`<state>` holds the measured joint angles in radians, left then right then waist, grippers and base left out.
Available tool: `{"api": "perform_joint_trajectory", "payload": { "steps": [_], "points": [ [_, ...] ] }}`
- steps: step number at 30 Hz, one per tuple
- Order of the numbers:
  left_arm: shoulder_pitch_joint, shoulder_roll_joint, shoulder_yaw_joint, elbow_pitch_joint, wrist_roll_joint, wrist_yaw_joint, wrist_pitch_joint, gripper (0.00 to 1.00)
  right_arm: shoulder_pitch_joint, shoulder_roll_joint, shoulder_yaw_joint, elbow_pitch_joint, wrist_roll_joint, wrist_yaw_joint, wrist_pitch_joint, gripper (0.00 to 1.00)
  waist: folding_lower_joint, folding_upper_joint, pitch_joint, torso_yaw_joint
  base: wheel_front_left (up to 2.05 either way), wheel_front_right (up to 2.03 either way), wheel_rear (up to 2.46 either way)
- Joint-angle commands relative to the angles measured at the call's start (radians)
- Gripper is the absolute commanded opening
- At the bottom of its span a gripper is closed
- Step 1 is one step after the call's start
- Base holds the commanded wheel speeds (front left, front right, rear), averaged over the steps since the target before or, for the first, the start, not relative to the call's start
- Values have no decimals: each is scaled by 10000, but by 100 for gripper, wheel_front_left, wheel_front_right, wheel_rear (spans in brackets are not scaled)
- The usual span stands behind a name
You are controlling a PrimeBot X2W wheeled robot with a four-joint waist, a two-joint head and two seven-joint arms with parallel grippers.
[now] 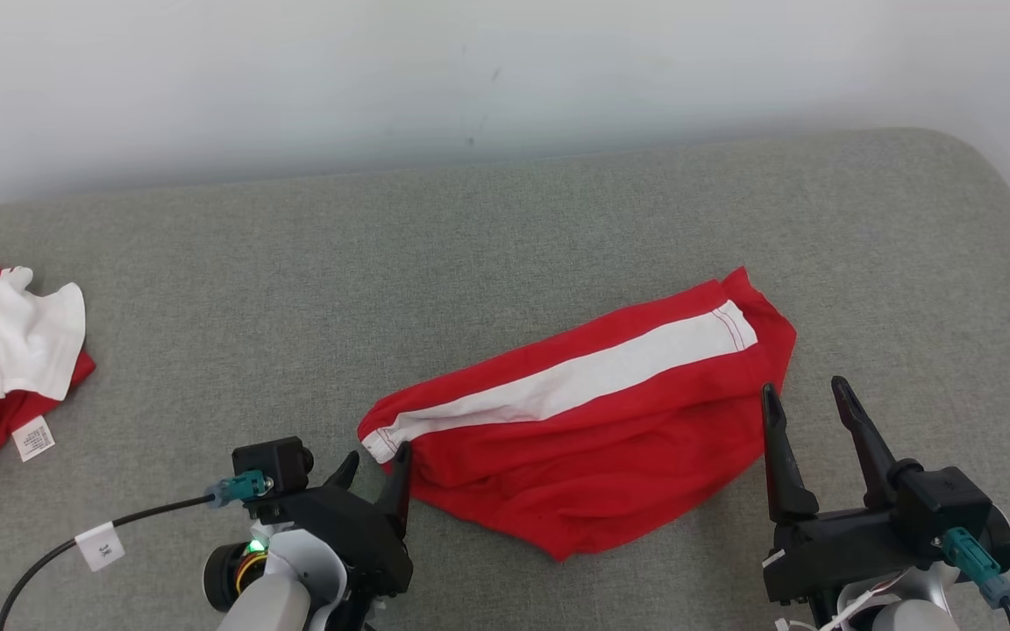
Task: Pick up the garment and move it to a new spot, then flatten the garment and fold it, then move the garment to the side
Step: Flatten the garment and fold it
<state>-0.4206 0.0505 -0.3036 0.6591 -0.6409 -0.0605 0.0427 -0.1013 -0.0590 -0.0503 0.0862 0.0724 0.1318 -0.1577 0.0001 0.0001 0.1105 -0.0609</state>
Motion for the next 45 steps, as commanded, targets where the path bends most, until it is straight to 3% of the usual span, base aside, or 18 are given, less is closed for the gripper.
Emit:
{"api": "perform_joint_trajectory", "payload": {
  "steps": [1,3,4,5,6,13,20,27,39,42,43,44,45],
  "points": [
    [-166,1,-37,52,-162,-38,-94,91,19,50,-25,-10,-13,-22,-33,100,-1,-1,5,8,0,0,0],
    [-217,-1,-111,60,-283,-117,-151,49,2,54,-17,-5,-33,-22,-41,100,-1,-1,13,22,0,0,0],
    [-247,-1,-149,38,-362,-170,-177,40,-4,60,-2,6,-38,-22,-42,100,-1,-1,16,29,0,0,0],
    [-266,2,-184,50,-392,-184,-187,15,-8,63,20,16,-44,-22,-46,100,-1,-1,18,35,0,0,0],
    [-289,2,-217,80,-414,-224,-210,0,-9,64,37,24,-47,-22,-48,100,-1,-1,16,38,0,0,0],
    [-323,4,-399,254,-471,-332,-343,0,-217,-104,313,102,-47,-22,301,100,-1,-1,-21,24,0,0,0],
    [-376,81,-590,113,-258,-303,-577,0,-1826,-1520,316,923,242,-22,3844,100,-1,-1,350,184,0,0,0],
    [-520,41,-847,7,-344,-325,-689,0,-3410,-2197,444,1657,1029,-22,6542,100,-1,-1,780,554,0,0,0],
    [-785,51,-1054,-119,-258,-206,-821,0,-4690,-2452,910,2497,1556,-22,8031,100,-1,-1,1249,760,0,0,0],
    [-849,50,-1093,-154,-261,-199,-821,0,-4893,-2514,981,2679,1609,-22,8256,82,-1,-1,1335,783,0,0,0],
    [-865,50,-1102,-159,-270,-199,-817,0,-4940,-2511,999,2722,1644,-22,8285,72,-1,-1,1359,788,0,0,0],
    [-885,52,-1112,-167,-289,-194,-815,0,-5004,-2485,1032,2797,1699,-22,8348,47,-1,-1,1396,800,0,0,0],
    [-900,60,-1113,-169,-295,-185,-817,0,-5043,-2472,1051,2794,1739,-22,8314,44,-1,-1,1410,802,0,0,0]
  ]
}}
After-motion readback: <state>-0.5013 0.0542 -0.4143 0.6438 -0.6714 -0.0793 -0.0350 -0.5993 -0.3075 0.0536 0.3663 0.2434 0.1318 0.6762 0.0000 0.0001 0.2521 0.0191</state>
